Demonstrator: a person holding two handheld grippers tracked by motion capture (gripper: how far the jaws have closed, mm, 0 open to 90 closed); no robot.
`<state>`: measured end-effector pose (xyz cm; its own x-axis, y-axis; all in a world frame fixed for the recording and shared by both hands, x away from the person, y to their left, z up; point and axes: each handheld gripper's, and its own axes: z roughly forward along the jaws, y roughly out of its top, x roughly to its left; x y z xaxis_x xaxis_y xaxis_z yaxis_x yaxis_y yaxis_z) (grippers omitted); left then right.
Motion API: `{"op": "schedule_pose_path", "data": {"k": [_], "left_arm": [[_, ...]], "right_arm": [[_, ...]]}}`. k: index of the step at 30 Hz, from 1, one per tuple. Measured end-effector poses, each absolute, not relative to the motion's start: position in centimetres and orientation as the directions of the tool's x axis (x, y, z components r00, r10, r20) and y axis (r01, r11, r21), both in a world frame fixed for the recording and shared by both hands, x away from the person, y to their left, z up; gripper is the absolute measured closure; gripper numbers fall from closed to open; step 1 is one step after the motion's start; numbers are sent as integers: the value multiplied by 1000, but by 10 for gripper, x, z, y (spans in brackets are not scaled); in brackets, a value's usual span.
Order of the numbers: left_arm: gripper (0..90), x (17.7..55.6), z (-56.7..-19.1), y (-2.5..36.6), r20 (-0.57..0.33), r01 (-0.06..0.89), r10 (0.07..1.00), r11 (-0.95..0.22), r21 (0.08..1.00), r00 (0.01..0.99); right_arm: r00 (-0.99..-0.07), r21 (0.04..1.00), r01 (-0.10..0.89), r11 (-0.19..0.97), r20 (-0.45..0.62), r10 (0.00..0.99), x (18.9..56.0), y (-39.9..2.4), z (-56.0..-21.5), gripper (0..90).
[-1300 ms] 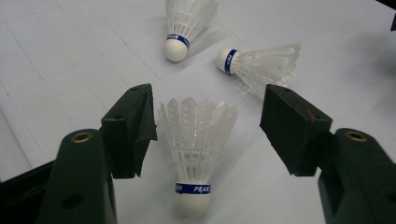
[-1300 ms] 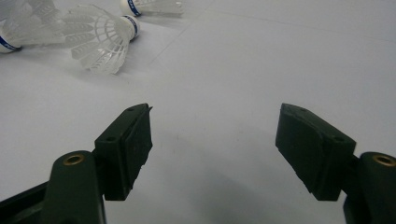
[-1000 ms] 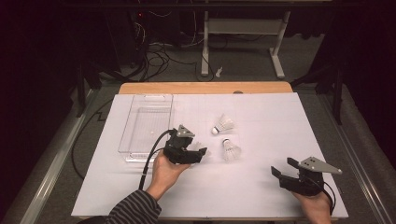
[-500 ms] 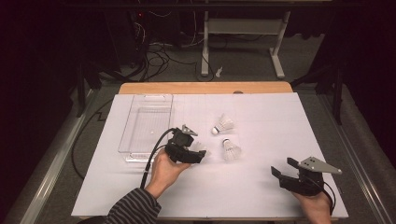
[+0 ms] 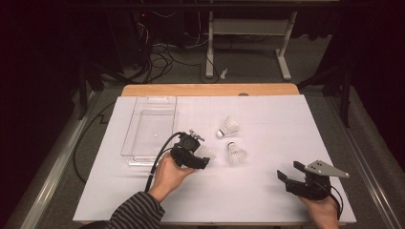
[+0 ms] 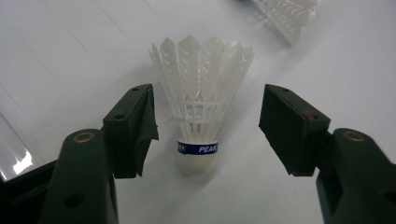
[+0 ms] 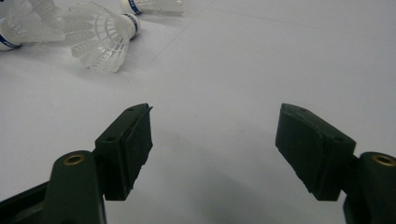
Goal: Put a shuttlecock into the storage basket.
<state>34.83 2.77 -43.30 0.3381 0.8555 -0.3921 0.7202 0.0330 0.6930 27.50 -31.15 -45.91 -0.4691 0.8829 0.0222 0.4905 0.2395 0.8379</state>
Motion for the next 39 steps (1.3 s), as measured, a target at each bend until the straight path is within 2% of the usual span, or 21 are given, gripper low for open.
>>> {"op": "schedule_pose_path", "data": {"k": [15, 39], "left_arm": [[392, 354, -443, 25, -376, 761, 871, 4, 649, 317], [509, 357, -455, 21, -348, 789, 884, -36, 614, 311]], "right_arm": [[-469, 836, 493, 241, 21, 883, 275, -312, -459, 279], [-471, 834, 494, 245, 20, 882, 275, -311, -460, 280]]}}
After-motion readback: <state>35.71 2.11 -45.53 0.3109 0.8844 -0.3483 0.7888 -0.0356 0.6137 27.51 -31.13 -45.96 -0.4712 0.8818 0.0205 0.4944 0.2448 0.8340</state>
